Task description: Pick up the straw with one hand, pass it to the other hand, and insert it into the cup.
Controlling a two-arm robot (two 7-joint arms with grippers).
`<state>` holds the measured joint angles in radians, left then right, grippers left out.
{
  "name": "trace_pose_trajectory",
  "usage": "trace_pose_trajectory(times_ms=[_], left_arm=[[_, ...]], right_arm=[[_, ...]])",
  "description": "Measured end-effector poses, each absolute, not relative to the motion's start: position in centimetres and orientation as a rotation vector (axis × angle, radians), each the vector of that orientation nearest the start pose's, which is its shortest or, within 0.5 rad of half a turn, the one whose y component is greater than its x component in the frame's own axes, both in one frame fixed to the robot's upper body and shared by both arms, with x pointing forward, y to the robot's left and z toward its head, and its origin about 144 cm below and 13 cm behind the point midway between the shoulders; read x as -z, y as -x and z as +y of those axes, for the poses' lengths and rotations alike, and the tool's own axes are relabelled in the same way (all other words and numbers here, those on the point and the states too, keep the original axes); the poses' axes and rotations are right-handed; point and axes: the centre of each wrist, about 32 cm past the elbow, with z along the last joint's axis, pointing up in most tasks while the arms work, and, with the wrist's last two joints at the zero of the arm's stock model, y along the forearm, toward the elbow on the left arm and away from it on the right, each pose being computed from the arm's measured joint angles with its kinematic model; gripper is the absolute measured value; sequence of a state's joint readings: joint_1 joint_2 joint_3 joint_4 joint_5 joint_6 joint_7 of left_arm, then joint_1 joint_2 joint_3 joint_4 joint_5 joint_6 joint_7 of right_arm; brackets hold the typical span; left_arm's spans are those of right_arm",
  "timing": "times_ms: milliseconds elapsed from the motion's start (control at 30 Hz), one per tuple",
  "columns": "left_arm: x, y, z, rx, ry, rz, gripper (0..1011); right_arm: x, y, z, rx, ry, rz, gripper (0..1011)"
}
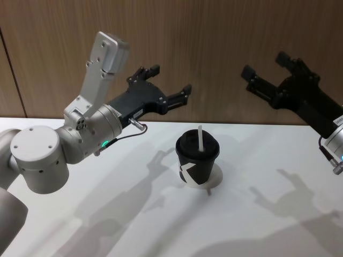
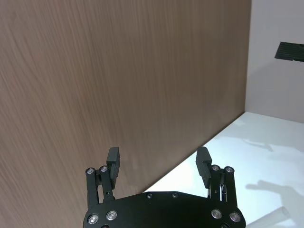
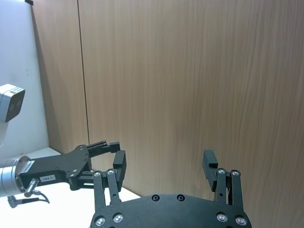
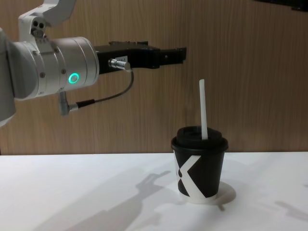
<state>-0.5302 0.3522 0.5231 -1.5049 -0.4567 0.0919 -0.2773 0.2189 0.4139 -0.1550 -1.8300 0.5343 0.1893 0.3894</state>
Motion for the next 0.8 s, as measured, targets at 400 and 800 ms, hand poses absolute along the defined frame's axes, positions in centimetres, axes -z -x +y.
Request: trace_pose_trajectory(times_ms=[400, 800], left_arm=[[-127.93, -55.55, 17.97, -0.855, 0.061, -0.187, 1003], [-128.06, -55.51, 17.77, -0.864, 0.065, -0.194, 1003]], right_arm=[[-129.33, -48.53, -27.0, 0.884, -0.179, -0.105, 1001], [-129.27, -48.41, -27.05, 0.878, -0.177, -0.101, 1001]])
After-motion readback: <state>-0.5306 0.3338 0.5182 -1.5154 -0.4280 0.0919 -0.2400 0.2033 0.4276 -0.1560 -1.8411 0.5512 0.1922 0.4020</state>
